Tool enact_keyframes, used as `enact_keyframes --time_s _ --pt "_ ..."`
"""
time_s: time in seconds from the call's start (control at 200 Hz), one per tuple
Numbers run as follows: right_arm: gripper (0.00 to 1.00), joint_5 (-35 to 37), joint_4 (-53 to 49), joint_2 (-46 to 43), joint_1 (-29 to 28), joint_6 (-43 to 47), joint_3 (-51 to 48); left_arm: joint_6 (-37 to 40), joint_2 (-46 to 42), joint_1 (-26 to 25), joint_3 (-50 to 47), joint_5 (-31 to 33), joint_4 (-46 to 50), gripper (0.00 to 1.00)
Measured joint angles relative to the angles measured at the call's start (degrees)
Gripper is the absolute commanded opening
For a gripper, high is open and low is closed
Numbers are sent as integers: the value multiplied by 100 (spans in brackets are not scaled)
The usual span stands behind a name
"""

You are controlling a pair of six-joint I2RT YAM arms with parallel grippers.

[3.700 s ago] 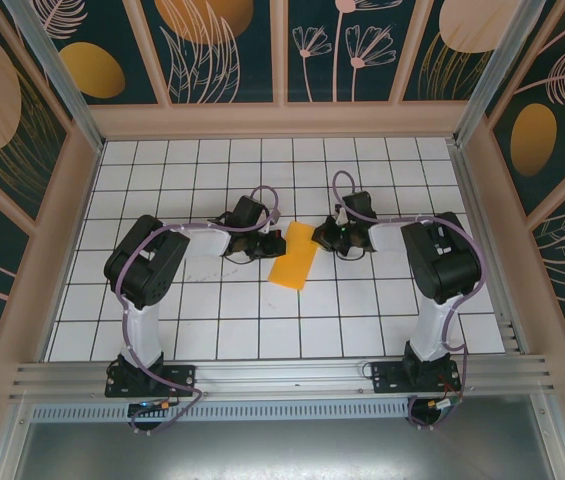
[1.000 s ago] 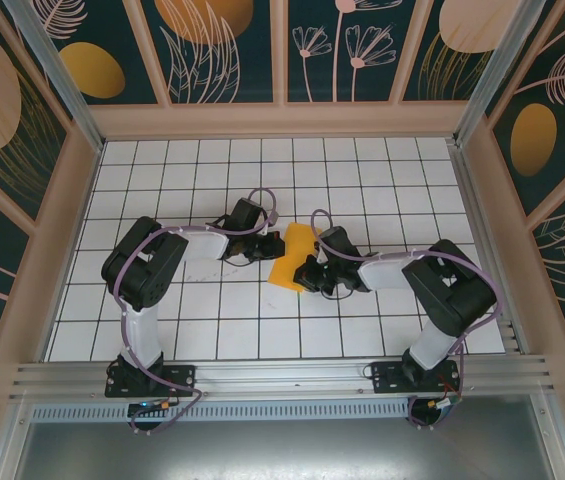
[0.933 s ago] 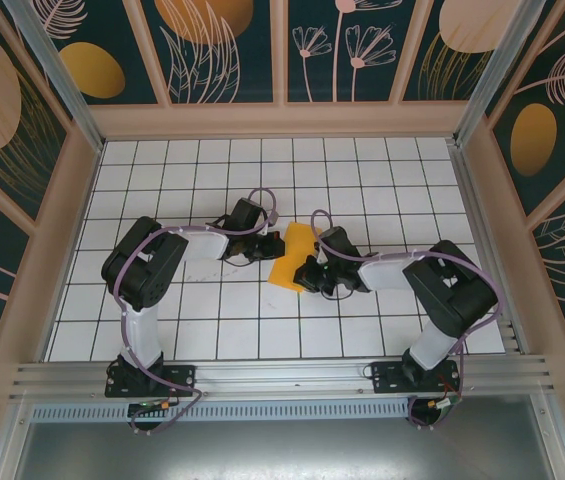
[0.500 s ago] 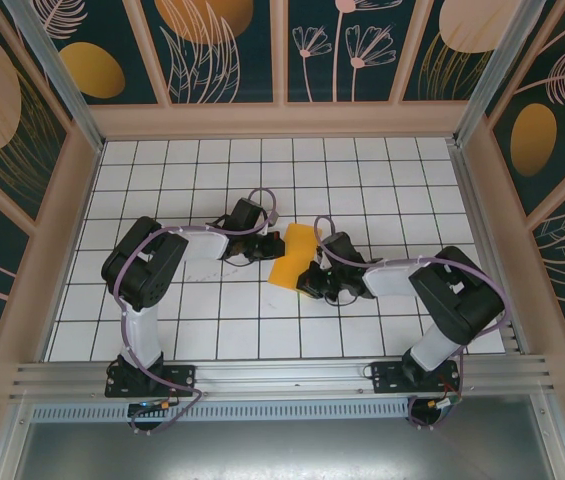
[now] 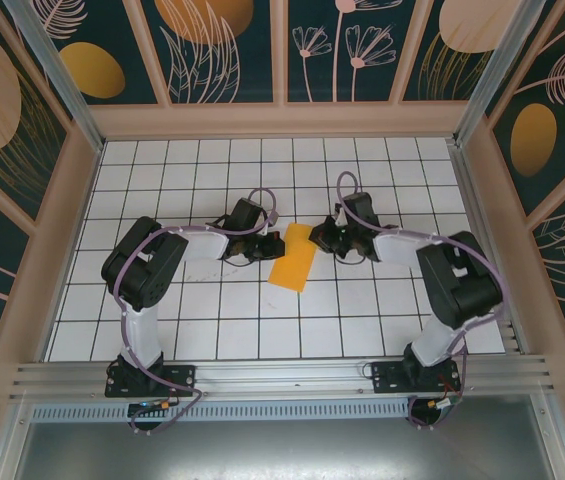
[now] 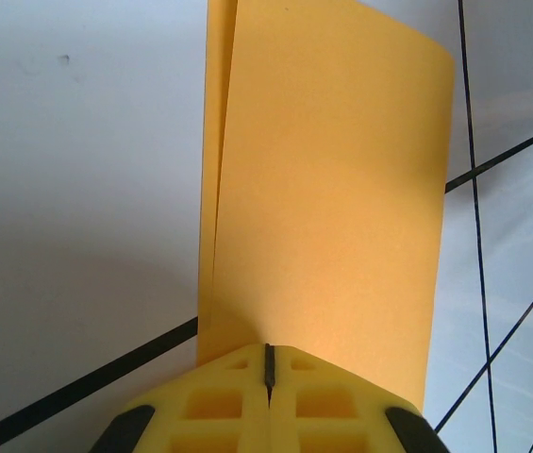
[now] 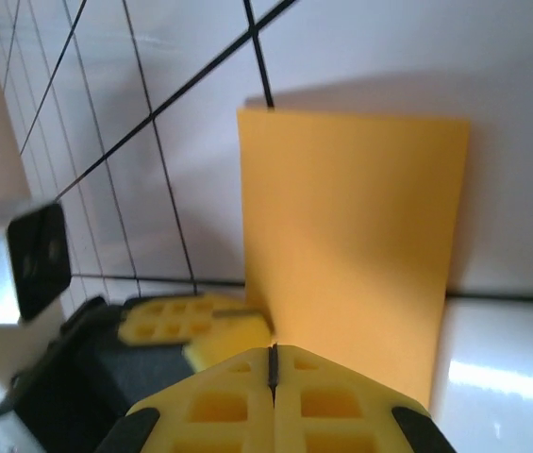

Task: Fold a paper plane with a square sheet of paper (pick it up from the middle)
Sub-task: Fold the square sheet of paper in half at the center of the table.

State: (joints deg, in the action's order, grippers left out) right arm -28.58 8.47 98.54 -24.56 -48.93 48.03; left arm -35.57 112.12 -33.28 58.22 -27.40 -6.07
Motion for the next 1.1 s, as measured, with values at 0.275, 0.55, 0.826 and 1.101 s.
enact_keyframes --time_s 0.275,0.55,0.826,1.101 --pt "0 -2 -162 765 66 219 262 0 -13 0 -7 -2 22 0" --pt "0 -155 -732 782 219 719 874 -107 -140 -2 -205 -20 -61 0" --pt "0 -319 -745 1163 483 949 1113 -459 -332 -2 -535 -22 -267 0" --pt "0 -411 -745 1316 529 1010 1130 -522 -334 -2 -538 -42 -269 0"
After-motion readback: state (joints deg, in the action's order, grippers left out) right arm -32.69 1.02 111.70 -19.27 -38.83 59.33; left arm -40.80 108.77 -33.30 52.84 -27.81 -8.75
